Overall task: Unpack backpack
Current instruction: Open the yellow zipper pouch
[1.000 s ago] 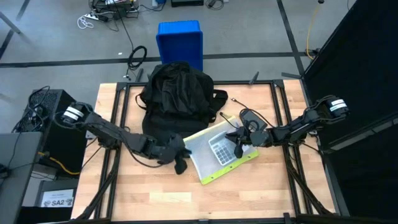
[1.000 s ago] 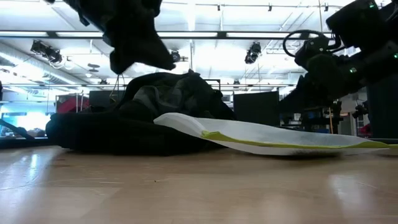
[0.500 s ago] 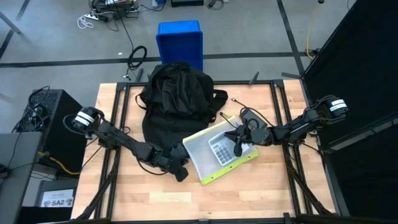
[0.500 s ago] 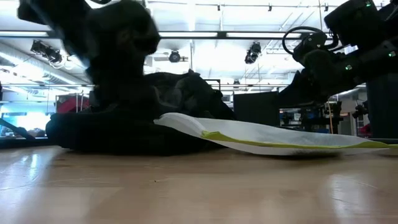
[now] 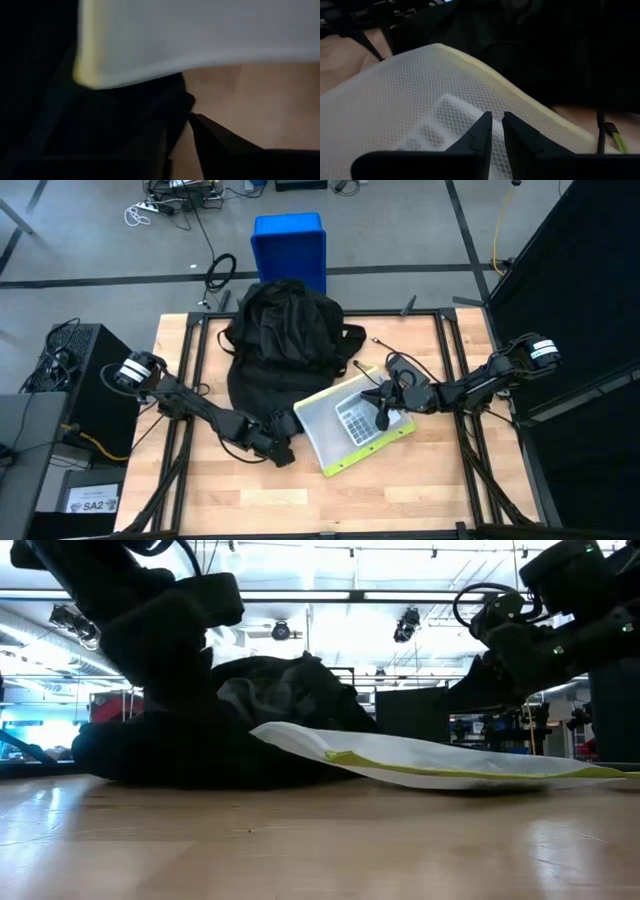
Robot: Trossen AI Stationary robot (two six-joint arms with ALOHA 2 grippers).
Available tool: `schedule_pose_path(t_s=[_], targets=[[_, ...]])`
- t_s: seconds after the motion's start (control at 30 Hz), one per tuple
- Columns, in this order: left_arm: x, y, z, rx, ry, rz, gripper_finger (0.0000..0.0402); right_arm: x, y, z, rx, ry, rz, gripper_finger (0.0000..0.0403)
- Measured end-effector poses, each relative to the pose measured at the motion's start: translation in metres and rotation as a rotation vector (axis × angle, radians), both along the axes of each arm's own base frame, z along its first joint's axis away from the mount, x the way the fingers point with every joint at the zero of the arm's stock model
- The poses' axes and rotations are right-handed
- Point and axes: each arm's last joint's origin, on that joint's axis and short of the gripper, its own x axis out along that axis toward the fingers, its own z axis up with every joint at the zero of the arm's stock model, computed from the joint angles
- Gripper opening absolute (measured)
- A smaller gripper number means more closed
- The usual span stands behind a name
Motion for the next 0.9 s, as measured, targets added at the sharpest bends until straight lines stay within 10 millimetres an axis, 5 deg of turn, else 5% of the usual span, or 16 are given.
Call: schedule_pose_path(t_s=[0.37, 0.6, 0.9], targets=[[0.003, 0.02, 0.012, 0.17, 0.155, -0.009, 0.0193, 0.0, -0.001, 0.0, -0.005, 0.0, -0.001, 0.0033], [-0.031, 0.04, -0.002, 0.301, 0.391, 0.171, 0.0245, 0.0, -0.001, 0.0, -0.006, 0.001, -0.003, 0.0026], [-0.014, 0.02, 0.022, 0.196, 0.097, 0.122, 0.0264, 0.0, -0.001, 0.0, -0.007, 0.006, -0.003, 0.0029]])
